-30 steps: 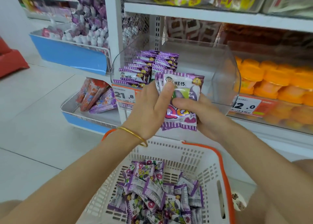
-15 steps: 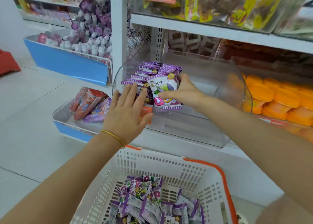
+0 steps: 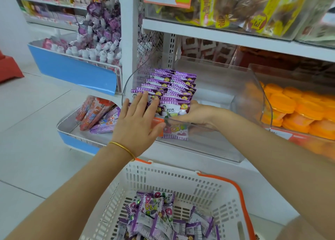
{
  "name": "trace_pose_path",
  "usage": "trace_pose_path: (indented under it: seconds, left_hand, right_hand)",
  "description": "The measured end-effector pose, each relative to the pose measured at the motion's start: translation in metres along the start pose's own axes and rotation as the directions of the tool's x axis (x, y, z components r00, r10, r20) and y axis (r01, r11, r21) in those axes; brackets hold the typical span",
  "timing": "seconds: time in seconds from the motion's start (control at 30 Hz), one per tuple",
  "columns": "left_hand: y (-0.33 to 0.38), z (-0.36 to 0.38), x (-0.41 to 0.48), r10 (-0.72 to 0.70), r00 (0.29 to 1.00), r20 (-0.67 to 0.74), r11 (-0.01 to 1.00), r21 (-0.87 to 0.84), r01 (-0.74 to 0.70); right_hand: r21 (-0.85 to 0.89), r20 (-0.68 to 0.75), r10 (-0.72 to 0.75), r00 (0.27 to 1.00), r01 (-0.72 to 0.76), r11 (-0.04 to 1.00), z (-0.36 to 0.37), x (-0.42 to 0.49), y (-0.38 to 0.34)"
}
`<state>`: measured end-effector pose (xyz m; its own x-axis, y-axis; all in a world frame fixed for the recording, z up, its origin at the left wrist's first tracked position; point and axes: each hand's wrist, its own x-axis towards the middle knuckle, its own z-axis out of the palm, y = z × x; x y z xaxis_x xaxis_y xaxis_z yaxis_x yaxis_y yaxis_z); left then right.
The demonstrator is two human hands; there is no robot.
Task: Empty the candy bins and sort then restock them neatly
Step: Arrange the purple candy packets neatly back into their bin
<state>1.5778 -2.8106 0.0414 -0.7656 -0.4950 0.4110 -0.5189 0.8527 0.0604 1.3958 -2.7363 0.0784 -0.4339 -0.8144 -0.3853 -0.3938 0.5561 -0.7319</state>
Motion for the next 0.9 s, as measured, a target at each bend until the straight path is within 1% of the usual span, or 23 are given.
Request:
trace_pose_path:
  seconds: [0.07, 0.1, 0.17, 0.2, 0.23, 0.27, 0.3, 0.33, 0.37, 0.4, 0.43, 0.47, 0.5, 0.53, 0.57, 0.6, 0.63, 0.67, 0.7, 0.73, 0.8, 0.83, 0.9]
  left_hand:
    - [0.0, 0.0, 0.0, 0.006, 1.0, 0.005, 1.0, -0.009, -0.006]
    - [0.0, -0.001, -0.001, 0.008, 1.0, 0.002, 1.0, -0.019, -0.008]
    - [-0.001, -0.003, -0.002, 0.004, 1.0, 0.004, 0.999, -0.052, -0.004]
    - [-0.001, -0.004, -0.003, 0.004, 1.0, -0.004, 0.997, -0.071, -0.004]
    - [0.0, -0.007, -0.004, 0.009, 1.0, -0.028, 0.996, -0.087, -0.012]
    - [0.003, -0.011, -0.007, 0.022, 0.998, -0.065, 0.995, -0.095, -0.028]
    - [0.008, -0.015, -0.011, 0.042, 0.993, -0.112, 0.994, -0.092, -0.053]
    - [0.014, -0.021, -0.016, 0.07, 0.982, -0.173, 0.993, -0.084, -0.086]
    - [0.021, -0.025, -0.021, 0.101, 0.968, -0.23, 0.99, -0.076, -0.121]
    - [0.03, -0.028, -0.028, 0.129, 0.956, -0.264, 0.986, -0.072, -0.153]
    - [0.037, -0.027, -0.037, 0.166, 0.949, -0.269, 0.979, -0.072, -0.192]
    - [0.043, -0.024, -0.045, 0.215, 0.946, -0.241, 0.968, -0.077, -0.24]
    - [0.049, -0.017, -0.054, 0.264, 0.946, -0.189, 0.955, -0.086, -0.284]
    - [0.053, -0.008, -0.063, 0.302, 0.946, -0.116, 0.946, -0.088, -0.313]
    - [0.056, 0.001, -0.073, 0.324, 0.945, -0.034, 0.942, -0.075, -0.326]
    - [0.059, 0.012, -0.082, 0.328, 0.943, 0.051, 0.944, -0.054, -0.325]
    - [0.059, 0.023, -0.09, 0.319, 0.939, 0.132, 0.948, -0.045, -0.316]
    - [0.059, 0.033, -0.098, 0.307, 0.927, 0.215, 0.952, -0.056, -0.302]
    - [0.058, 0.041, -0.105, 0.297, 0.909, 0.291, 0.955, -0.067, -0.291]
    - [0.057, 0.048, -0.111, 0.286, 0.89, 0.355, 0.957, -0.057, -0.285]
    - [0.053, 0.059, -0.121, 0.267, 0.857, 0.441, 0.958, -0.022, -0.287]
    - [0.052, 0.062, -0.125, 0.247, 0.848, 0.468, 0.961, -0.006, -0.276]
    - [0.049, 0.067, -0.13, 0.199, 0.834, 0.515, 0.972, 0.002, -0.234]
  right_hand:
    - [0.125, 0.115, -0.045, 0.992, 0.031, 0.992, -0.003, -0.005, 0.001]
    - [0.137, 0.158, -0.049, 0.986, 0.027, 0.99, -0.005, -0.009, 0.001]
    - [0.079, 0.191, -0.048, 0.98, 0.033, 0.996, -0.008, -0.024, -0.002]
    - [0.041, 0.167, -0.062, 0.984, 0.056, 0.998, -0.01, -0.032, -0.005]
    - [0.022, 0.098, -0.094, 0.991, 0.093, 0.995, -0.012, -0.039, -0.006]
    - [0.015, -0.011, -0.126, 0.992, 0.126, 0.992, -0.014, -0.05, -0.008]
    - [-0.016, -0.151, -0.171, 0.974, 0.171, 0.985, -0.017, -0.062, -0.008]
    - [-0.045, -0.304, -0.23, 0.924, 0.227, 0.973, -0.017, -0.076, -0.005]
    - [-0.026, -0.434, -0.287, 0.854, 0.306, 0.952, -0.016, -0.093, -0.001]
    - [0.042, -0.51, -0.335, 0.792, 0.412, 0.91, -0.011, -0.113, 0.004]
    - [0.126, -0.545, -0.353, 0.76, 0.49, 0.862, -0.003, -0.128, 0.013]
    - [0.204, -0.533, -0.33, 0.779, 0.497, 0.843, 0.006, -0.135, 0.028]
    - [0.253, -0.469, -0.272, 0.841, 0.422, 0.87, 0.019, -0.135, 0.046]
    - [0.263, -0.351, -0.201, 0.915, 0.302, 0.916, 0.034, -0.129, 0.068]
    - [0.242, -0.219, -0.105, 0.97, 0.159, 0.957, 0.049, -0.116, 0.094]
    - [0.184, -0.11, 0.004, 0.994, 0.016, 0.983, 0.064, -0.097, 0.125]
    - [0.098, -0.037, 0.101, 0.994, -0.097, 0.99, 0.079, -0.079, 0.157]
    - [-0.01, 0.007, 0.177, 0.984, -0.177, 0.984, 0.093, -0.062, 0.19]
    - [-0.114, 0.043, 0.232, 0.972, -0.226, 0.967, 0.106, -0.048, 0.223]
    - [-0.209, 0.095, 0.271, 0.958, -0.247, 0.946, 0.118, -0.041, 0.249]
    - [-0.353, 0.197, 0.32, 0.926, -0.238, 0.905, 0.138, -0.033, 0.293]
    - [-0.407, 0.225, 0.331, 0.916, -0.22, 0.886, 0.147, -0.029, 0.311]
    - [-0.492, 0.211, 0.346, 0.914, -0.206, 0.846, 0.159, -0.024, 0.334]
